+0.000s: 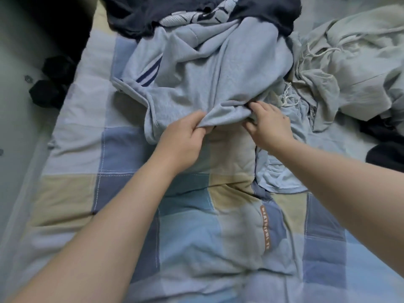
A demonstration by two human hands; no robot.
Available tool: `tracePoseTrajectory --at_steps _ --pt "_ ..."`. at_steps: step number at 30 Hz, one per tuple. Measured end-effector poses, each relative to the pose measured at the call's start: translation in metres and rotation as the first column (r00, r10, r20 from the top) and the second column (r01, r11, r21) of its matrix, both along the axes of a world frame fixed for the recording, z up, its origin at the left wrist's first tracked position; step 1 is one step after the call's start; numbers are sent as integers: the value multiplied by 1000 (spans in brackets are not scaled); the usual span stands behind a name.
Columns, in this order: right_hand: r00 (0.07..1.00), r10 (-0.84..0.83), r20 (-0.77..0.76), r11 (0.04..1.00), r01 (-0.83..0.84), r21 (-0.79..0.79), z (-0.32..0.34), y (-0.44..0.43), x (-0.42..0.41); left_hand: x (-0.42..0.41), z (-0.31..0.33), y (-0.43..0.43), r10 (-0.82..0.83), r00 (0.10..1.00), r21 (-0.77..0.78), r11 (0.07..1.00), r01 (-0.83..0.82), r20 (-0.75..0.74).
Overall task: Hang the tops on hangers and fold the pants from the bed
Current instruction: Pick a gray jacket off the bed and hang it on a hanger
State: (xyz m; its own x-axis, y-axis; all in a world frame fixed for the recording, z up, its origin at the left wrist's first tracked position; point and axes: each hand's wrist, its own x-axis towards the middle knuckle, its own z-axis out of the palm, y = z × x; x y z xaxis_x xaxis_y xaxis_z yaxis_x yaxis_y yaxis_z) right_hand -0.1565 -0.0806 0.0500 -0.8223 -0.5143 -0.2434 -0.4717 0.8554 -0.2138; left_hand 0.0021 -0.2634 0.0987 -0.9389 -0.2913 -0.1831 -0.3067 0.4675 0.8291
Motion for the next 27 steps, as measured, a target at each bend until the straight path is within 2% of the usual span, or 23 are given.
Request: tracePoseTrajectory --at_steps 4,9,14,17,20,23,27 --pt "995 -33 93 999 34 -10 63 7 14 44 80 -9 25 999 61 998 -23 -37" --pt "992 62 112 996 -55 -66 147 10 62 92 179 2 51 994 167 985 -35 -91" --pt "972 -102 213 939 165 -302 229 25 122 134 248 19 161 987 258 955 -149 -25" --pt "952 -35 304 943 132 -305 266 36 155 148 282 33 164 985 273 951 -145 -48" --pt "925 48 377 936 89 -340 291 40 185 159 316 53 143 985 319 942 -107 -92" --pt "926 -24 377 930 159 -331 307 42 206 167 345 67 150 980 307 946 -103 -133" --pt "942 -47 333 938 156 -309 310 61 222 178 368 84 138 981 258 961 -100 -136"
